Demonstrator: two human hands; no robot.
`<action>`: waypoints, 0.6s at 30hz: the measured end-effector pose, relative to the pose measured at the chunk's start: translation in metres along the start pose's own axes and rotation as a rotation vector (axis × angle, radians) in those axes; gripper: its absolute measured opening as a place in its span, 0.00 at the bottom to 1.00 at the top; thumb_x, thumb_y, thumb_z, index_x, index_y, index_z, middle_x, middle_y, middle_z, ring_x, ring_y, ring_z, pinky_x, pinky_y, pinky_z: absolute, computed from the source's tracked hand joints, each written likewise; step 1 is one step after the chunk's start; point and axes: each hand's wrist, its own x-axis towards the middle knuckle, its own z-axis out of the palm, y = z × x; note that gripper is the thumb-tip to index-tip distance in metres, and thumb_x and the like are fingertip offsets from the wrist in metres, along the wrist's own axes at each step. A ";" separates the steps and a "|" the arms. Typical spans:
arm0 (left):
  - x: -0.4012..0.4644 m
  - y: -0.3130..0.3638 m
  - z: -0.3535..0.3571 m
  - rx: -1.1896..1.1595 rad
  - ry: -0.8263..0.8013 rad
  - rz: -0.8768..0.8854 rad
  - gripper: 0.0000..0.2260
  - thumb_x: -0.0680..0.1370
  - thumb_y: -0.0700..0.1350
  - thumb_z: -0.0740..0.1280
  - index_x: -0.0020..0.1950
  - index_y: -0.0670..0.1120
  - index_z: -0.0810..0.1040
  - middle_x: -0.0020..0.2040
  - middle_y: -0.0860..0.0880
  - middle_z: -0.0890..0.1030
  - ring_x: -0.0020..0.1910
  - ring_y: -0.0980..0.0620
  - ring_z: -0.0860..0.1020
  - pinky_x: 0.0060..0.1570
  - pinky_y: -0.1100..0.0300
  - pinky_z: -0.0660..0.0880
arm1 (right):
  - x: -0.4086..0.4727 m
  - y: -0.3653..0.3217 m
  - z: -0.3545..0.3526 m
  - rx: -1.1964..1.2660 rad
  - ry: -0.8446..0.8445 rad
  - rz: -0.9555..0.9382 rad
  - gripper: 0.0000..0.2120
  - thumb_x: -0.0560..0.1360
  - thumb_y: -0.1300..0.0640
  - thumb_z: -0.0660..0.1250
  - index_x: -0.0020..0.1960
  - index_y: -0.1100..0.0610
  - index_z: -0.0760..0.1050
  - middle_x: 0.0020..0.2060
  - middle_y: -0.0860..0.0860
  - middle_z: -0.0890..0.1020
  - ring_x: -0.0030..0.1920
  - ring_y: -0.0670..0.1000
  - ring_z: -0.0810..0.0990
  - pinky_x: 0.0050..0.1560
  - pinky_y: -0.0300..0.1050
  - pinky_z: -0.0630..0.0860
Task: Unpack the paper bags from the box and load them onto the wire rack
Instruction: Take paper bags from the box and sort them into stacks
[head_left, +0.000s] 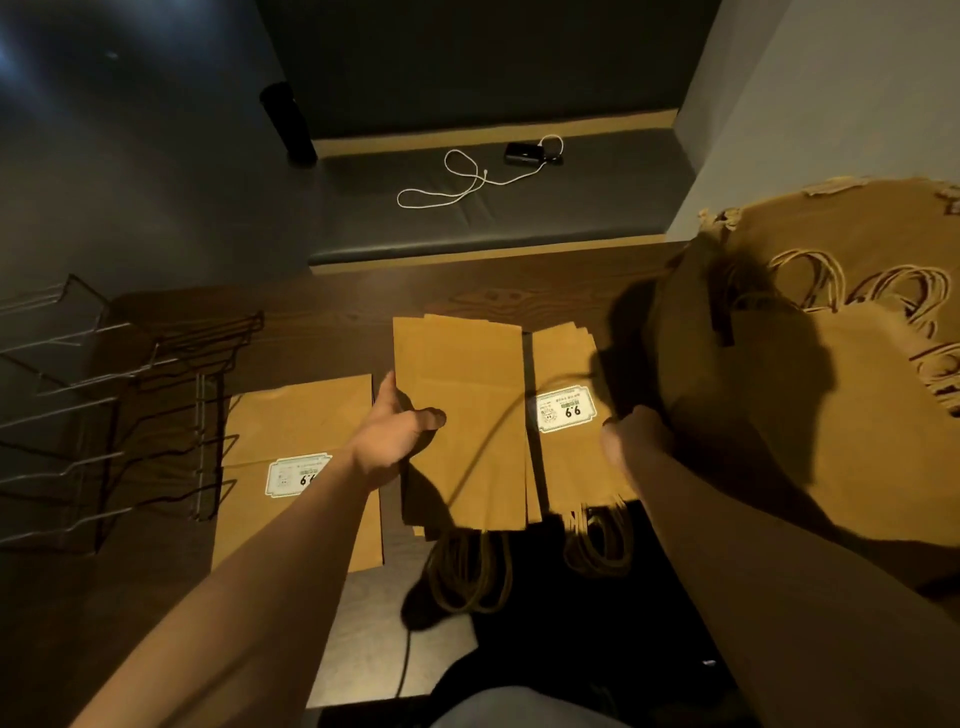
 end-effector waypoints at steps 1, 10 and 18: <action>0.001 -0.001 0.004 -0.023 0.014 -0.008 0.35 0.72 0.28 0.70 0.75 0.43 0.62 0.64 0.38 0.77 0.58 0.43 0.79 0.51 0.56 0.77 | -0.004 -0.002 0.000 -0.025 0.027 -0.042 0.17 0.80 0.58 0.62 0.66 0.64 0.72 0.63 0.62 0.75 0.64 0.61 0.73 0.59 0.50 0.70; 0.004 0.013 0.018 -0.146 0.081 -0.011 0.15 0.82 0.40 0.64 0.68 0.51 0.70 0.60 0.48 0.81 0.57 0.52 0.81 0.56 0.58 0.77 | -0.035 -0.045 0.012 0.434 -0.450 -0.169 0.20 0.76 0.60 0.70 0.67 0.58 0.72 0.60 0.51 0.77 0.67 0.55 0.72 0.54 0.47 0.70; -0.014 0.019 -0.011 -0.149 0.153 0.033 0.14 0.79 0.36 0.68 0.63 0.47 0.76 0.57 0.44 0.83 0.52 0.46 0.83 0.50 0.55 0.79 | -0.046 -0.063 0.010 0.553 -0.450 -0.172 0.04 0.79 0.65 0.61 0.49 0.58 0.74 0.46 0.53 0.77 0.62 0.60 0.76 0.67 0.56 0.70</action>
